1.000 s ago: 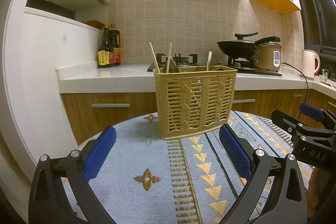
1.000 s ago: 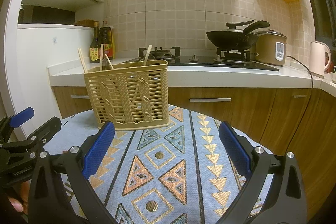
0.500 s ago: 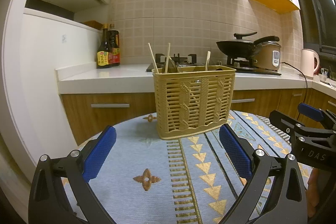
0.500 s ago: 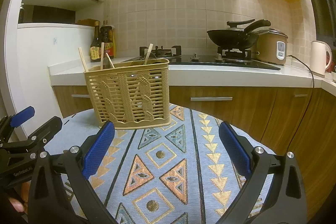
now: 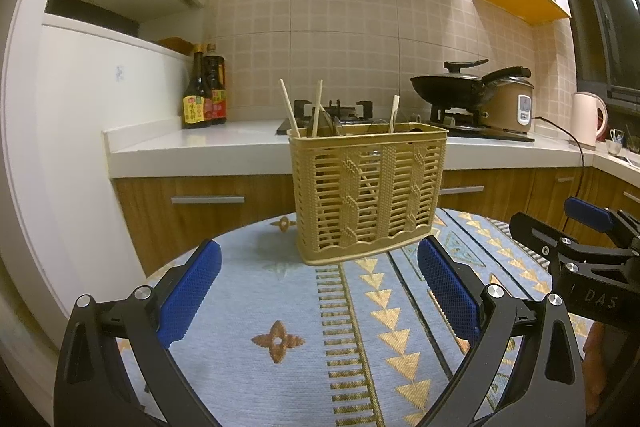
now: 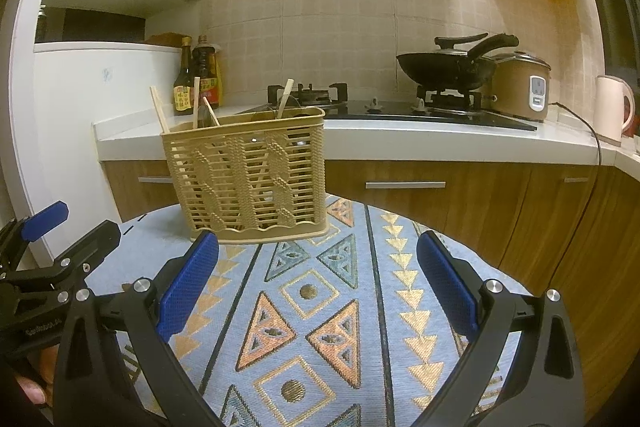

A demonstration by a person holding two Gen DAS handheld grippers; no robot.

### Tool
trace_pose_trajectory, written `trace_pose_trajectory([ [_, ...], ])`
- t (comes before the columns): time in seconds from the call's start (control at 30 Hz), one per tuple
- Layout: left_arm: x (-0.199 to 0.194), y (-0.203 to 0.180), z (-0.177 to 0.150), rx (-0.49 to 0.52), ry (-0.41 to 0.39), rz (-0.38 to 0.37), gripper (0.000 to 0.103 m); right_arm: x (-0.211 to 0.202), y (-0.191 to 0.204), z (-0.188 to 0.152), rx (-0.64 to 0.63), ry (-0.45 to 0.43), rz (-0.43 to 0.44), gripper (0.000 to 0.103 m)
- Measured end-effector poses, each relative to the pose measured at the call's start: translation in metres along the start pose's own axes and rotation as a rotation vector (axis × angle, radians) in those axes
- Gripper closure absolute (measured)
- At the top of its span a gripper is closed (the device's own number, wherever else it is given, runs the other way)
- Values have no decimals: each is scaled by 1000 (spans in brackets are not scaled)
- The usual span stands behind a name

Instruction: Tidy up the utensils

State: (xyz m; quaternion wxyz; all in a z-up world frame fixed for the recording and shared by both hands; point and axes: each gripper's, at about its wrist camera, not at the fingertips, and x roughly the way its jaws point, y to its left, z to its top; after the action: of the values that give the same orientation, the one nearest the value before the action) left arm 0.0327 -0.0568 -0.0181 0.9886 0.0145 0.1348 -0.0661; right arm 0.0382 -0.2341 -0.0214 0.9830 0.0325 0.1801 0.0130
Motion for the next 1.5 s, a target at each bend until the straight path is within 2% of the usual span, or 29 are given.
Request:
trace_pose_trajectory([
  [1.5, 3, 1, -3, 5, 19, 1, 8, 2, -3, -1, 4, 10, 7, 8],
])
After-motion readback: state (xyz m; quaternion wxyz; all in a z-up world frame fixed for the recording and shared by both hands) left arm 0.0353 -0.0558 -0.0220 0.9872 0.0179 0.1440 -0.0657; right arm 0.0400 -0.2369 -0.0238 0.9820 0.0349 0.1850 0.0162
